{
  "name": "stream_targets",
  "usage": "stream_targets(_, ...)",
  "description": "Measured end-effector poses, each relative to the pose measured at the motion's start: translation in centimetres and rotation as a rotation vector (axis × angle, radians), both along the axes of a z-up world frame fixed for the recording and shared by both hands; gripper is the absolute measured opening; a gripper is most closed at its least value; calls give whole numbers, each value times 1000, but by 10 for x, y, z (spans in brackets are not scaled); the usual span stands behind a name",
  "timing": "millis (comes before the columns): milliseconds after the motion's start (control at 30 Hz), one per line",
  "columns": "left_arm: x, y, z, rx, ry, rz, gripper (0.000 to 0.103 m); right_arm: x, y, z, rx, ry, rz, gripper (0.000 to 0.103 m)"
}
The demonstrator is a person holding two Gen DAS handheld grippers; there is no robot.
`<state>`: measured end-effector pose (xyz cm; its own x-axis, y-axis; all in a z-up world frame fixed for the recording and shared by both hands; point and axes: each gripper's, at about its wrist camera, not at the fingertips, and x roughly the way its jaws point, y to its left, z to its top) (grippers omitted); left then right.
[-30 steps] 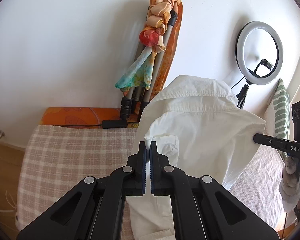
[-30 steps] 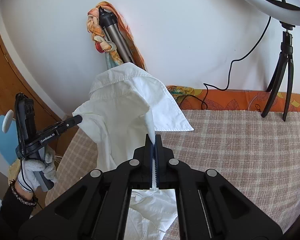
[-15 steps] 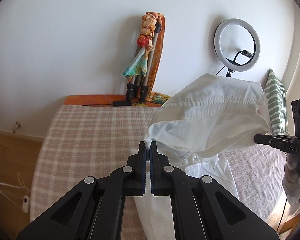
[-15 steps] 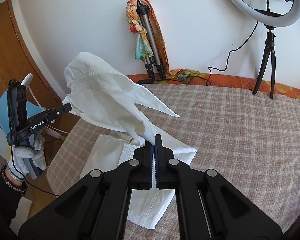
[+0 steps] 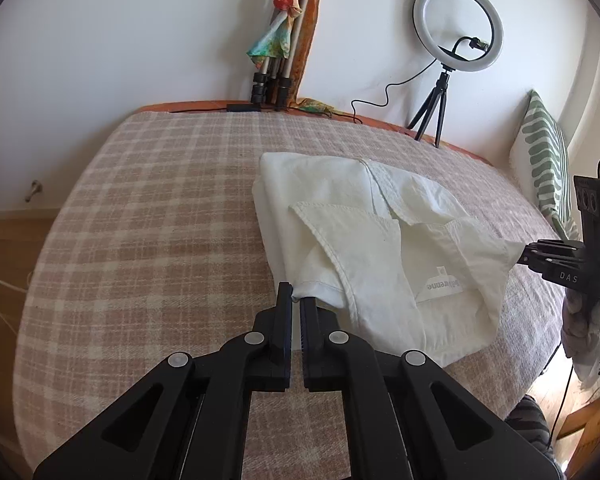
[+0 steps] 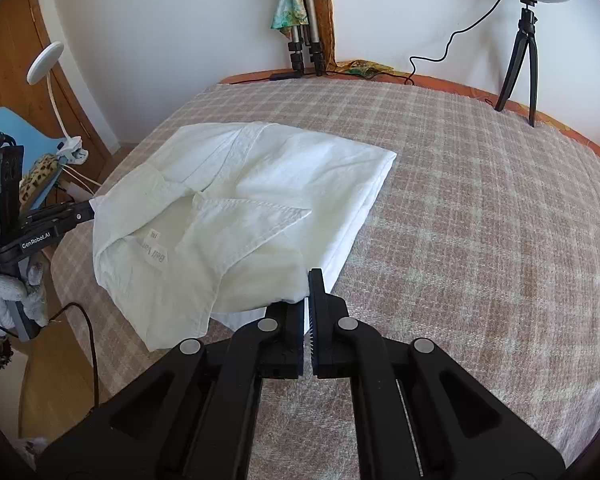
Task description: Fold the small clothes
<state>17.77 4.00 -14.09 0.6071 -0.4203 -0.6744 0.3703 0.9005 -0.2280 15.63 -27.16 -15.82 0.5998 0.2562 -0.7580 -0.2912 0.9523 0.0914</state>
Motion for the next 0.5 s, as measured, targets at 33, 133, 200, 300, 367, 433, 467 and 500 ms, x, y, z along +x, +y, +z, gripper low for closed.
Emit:
stream_targets(33, -2, 1, 0, 2, 5, -7, 2, -3, -2, -2, -12, 3, -3, 3)
stream_targets(133, -12, 9, -1, 34, -2, 3, 8, -11, -18, -2, -7, 10, -35, 3)
stream_targets(200, -14, 21, 0, -15, 7, 32, 9, -15, -31, 0, 42, 27, -61, 3)
stream_targets(300, -5, 43, 0, -165, 68, 87, 20, -16, -51, 4, 212, 68, -96, 9)
stream_targets(367, 5, 53, -4, -292, 128, 123, 30, -12, -61, 1, 350, 113, -116, 41)
stream_targets(433, 15, 56, -10, -398, 192, 128, 30, -6, -66, -4, 456, 142, -144, 65)
stream_targets(467, 20, 55, -14, -427, 219, 132, 30, -2, -68, -9, 505, 166, -156, 65)
stream_targets(500, 24, 53, -17, -445, 241, 136, 30, 2, -69, -14, 547, 191, -166, 65)
